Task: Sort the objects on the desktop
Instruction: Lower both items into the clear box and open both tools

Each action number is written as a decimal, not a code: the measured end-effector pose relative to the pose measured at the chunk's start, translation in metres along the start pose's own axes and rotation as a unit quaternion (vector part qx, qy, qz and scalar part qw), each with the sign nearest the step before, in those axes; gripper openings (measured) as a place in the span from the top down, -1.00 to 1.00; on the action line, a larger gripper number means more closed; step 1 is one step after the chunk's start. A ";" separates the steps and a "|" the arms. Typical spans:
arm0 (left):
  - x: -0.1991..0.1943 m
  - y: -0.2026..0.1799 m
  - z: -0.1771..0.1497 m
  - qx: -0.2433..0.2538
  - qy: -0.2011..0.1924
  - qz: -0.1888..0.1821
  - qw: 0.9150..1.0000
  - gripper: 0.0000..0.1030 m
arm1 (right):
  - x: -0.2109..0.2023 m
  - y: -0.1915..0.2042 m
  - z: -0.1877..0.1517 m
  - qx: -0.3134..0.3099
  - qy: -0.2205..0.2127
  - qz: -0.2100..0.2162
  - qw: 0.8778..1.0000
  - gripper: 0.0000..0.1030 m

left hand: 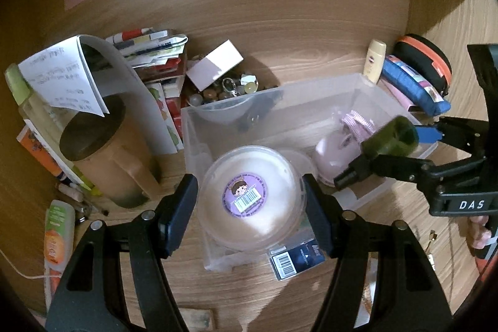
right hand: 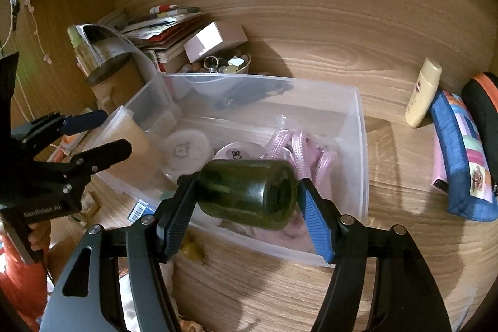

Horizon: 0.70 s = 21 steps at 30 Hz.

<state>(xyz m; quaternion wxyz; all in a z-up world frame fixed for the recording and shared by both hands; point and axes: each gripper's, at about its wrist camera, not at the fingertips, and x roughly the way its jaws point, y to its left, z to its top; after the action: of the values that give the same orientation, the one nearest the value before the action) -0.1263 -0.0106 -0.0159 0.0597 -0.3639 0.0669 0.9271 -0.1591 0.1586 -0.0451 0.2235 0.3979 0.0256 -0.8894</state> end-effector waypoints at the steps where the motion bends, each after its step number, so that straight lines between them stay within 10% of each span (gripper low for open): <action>1: 0.000 -0.001 0.000 0.002 0.000 0.003 1.000 -0.30 | 0.000 -0.001 0.000 0.003 0.001 -0.001 1.000 -0.26; 21: -0.031 -0.005 -0.010 0.009 -0.013 0.014 1.000 -0.73 | -0.024 0.002 -0.011 0.002 0.001 -0.026 1.000 -0.56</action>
<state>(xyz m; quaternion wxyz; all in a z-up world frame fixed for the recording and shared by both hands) -0.0966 -0.0094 -0.0022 0.0512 -0.3499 0.0794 0.9320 -0.1369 0.1685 -0.0354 0.1998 0.3982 0.0346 -0.8946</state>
